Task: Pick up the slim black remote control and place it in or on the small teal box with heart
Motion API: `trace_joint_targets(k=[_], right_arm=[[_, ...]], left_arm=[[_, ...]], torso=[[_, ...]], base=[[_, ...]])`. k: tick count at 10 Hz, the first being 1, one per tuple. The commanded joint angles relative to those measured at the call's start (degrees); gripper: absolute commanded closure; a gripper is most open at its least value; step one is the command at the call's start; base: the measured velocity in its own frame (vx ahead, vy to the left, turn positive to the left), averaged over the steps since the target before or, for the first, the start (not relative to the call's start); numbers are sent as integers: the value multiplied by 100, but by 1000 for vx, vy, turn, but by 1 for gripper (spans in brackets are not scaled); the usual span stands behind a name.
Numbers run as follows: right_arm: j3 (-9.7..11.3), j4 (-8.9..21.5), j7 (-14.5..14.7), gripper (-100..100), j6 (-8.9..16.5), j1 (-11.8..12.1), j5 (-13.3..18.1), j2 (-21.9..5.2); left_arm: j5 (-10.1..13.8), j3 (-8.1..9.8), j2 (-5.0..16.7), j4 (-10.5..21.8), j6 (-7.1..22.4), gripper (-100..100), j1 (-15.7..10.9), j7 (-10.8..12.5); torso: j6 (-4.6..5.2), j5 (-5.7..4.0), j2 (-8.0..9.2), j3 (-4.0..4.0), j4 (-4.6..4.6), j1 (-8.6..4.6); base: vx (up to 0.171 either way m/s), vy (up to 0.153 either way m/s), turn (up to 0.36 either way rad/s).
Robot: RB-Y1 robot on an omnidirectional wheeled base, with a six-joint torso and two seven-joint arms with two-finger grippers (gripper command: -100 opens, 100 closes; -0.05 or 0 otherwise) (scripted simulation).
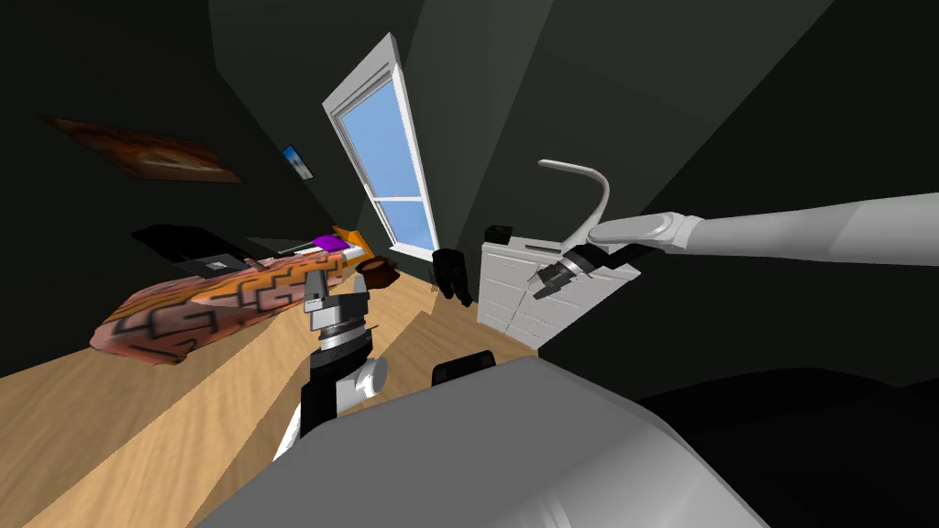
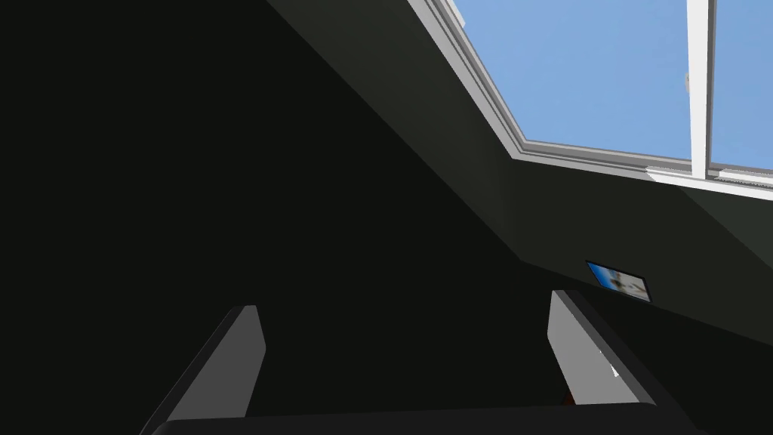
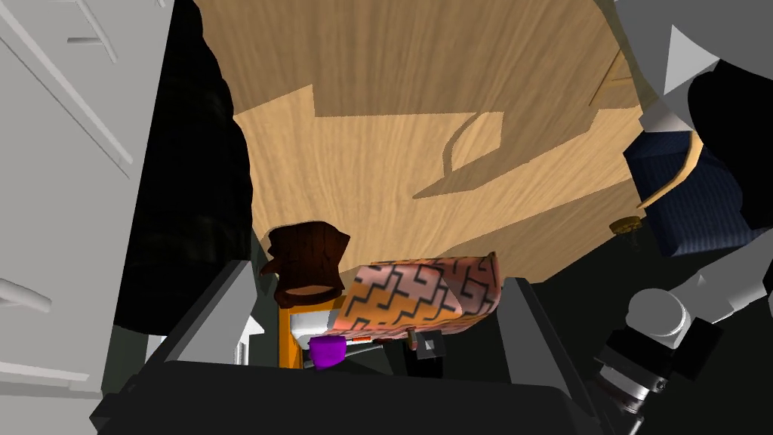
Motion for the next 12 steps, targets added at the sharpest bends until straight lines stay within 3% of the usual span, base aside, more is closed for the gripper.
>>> trace_joint_targets(k=[1, 3, 4, 7, 8, 9, 12], right_arm=[[-30, 142, -226, -100, -149, -71, 150, -286], [-30, 142, -226, -100, -149, -71, 150, -540], [-43, 254, -405, -100, -259, -116, 265, -744], [-54, 357, -578, -100, -359, -145, 373, -1208], [-54, 357, -578, -100, -359, -145, 373, -1208], [-63, 449, -745, -100, -448, -157, 475, -1490], [-71, 605, -1056, -100, -591, -132, 659, -1936]], left_arm=[[0, 0, 0, 0, 0, 0, 0, 0], [0, 0, 0, 0, 0, 0, 0, 0], [0, 0, 0, 0, 0, 0, 0, 0], [0, 0, 0, 0, 0, 0, 0, 0], [0, 0, 0, 0, 0, 0, 0, 0], [0, 0, 0, 0, 0, 0, 0, 0], [0, 1, 1, 0, 0, 0, 1, 0]], torso=[[0, 0, 0, 0, 0, 0], [0, -2, -5, -3, -1, -4], [1, -1, 3, 2, 0, 0], [-2, -2, -9, -5, -2, -7], [1, -3, -8, -5, -2, -8], [1, -4, 1, 0, -1, -4], [1, -9, -31, -19, -9, -24]], base=[[54, -27, 98], [35, -18, 38], [41, -19, 98], [56, -34, 90], [23, -16, -16], [50, -30, 86], [119, -87, 117]])
